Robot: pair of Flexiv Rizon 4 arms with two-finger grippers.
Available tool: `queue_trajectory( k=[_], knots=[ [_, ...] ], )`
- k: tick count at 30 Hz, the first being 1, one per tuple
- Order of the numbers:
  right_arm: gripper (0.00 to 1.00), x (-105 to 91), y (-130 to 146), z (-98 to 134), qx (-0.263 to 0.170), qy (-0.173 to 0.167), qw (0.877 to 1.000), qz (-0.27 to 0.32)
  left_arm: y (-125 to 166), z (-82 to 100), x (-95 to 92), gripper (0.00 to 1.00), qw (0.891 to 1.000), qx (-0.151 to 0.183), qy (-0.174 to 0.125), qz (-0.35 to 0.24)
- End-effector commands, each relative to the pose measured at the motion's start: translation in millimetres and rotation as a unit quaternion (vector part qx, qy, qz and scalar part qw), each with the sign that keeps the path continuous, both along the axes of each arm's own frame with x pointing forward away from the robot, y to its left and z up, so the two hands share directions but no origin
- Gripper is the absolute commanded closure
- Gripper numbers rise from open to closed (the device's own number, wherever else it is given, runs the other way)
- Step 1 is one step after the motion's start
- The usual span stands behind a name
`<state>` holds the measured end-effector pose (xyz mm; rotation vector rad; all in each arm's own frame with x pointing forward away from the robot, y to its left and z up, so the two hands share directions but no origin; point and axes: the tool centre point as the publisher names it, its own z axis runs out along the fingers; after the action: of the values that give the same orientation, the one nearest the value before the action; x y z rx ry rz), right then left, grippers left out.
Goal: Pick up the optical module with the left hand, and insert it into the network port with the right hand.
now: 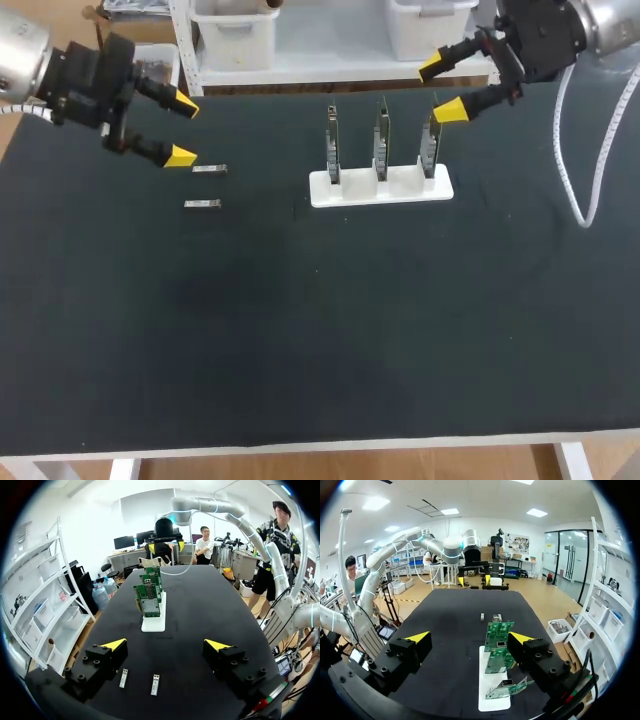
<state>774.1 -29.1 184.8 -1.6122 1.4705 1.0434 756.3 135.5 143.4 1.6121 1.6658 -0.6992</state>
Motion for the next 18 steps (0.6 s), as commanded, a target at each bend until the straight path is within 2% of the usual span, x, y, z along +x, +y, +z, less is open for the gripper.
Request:
queue_trajectory(
  k=[1,8,12,18],
  knots=[
    [0.0,14.7,6.4,-3.3,-0.001,0.008,1.0,0.02,0.4,-0.5,-1.2,0.0,1.0,-0.001,-0.002,0.001],
    [0.0,19.7,7.4,-3.4,-0.003,0.007,1.0,0.022,0.4,-0.5,-1.2,0.0,1.0,-0.001,-0.002,0.001],
    [0.0,15.3,12.0,-4.0,-0.01,0.019,0.999,0.029,0.4,-0.5,-1.2,0.0,1.0,-0.001,-0.002,0.001],
    [0.0,15.3,12.0,-4.0,-0.01,0.019,0.999,0.029,0.4,-0.5,-1.2,0.0,1.0,-0.001,-0.002,0.001]
  ],
)
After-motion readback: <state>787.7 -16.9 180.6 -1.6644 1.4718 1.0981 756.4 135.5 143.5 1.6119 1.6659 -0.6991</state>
